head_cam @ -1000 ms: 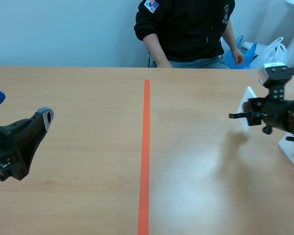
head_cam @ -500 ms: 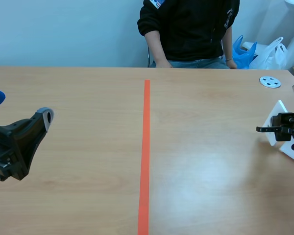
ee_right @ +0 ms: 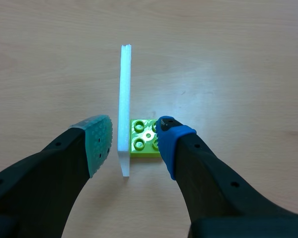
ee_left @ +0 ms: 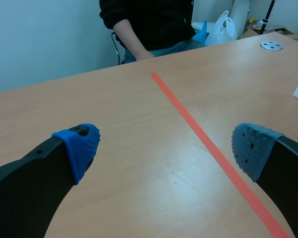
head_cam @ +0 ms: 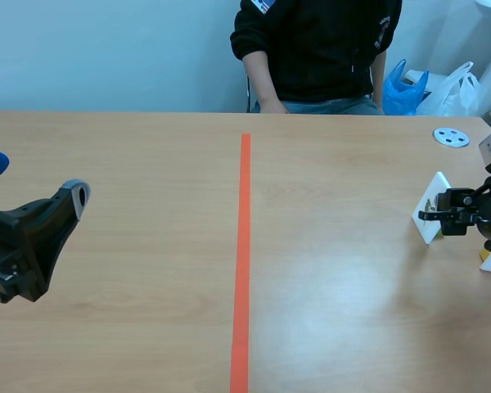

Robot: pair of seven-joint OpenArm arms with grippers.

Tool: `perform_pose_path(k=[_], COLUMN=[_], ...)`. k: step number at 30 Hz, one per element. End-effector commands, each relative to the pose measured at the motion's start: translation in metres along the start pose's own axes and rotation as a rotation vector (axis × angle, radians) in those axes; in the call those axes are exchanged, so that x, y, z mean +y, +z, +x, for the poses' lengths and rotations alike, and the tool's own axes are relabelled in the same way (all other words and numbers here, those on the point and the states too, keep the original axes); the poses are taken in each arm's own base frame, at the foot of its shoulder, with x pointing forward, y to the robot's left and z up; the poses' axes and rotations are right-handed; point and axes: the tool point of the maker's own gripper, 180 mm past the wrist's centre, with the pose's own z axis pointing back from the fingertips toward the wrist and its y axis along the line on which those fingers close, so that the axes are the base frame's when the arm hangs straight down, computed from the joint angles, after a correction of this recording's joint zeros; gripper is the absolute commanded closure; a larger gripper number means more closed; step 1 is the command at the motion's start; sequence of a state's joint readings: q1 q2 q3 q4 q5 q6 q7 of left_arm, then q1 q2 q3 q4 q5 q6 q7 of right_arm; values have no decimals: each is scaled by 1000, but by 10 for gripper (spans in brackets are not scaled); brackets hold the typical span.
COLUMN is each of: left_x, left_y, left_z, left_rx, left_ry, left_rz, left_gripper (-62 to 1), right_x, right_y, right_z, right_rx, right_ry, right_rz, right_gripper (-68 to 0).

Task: Sort the leaf by its shape. The table is split by an orange tape line. A compound leaf with several leaflets goes to the left side, a simple leaf with one blade goes to the right side. Return to the home posture when a red brick is placed on the table.

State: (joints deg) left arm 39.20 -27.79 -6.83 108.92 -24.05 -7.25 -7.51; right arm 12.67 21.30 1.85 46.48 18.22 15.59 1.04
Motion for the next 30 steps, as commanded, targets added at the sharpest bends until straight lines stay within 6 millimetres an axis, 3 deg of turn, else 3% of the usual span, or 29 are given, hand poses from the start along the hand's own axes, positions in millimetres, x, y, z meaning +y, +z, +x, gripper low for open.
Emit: perform_pose_path(k=[1, 5, 11, 18, 25, 30], left_x=[1, 1, 1, 1, 1, 1], left_y=[0, 0, 0, 0, 0, 0], left_z=[7, 7, 5, 5, 5, 5], left_rx=[-24, -24, -17, -17, -17, -17], left_ry=[-4, -4, -4, -4, -4, -4], left_rz=[2, 2, 2, 2, 2, 2], left_gripper=[-570, -570, -570, -570, -570, -570], right_x=[-8, -8, -16, -32, -49, -53], right_y=[-2, -2, 2, 21, 67, 108], right_z=[22, 22, 32, 76, 133, 149], right_rx=[-55, -55, -64, -128, -246, -294], right_ry=[12, 13, 18, 81, 172, 237], right_rz=[-14, -13, -28, -59, -101, -98], right_gripper=[-254, -349, -372, -371, -371, -371])
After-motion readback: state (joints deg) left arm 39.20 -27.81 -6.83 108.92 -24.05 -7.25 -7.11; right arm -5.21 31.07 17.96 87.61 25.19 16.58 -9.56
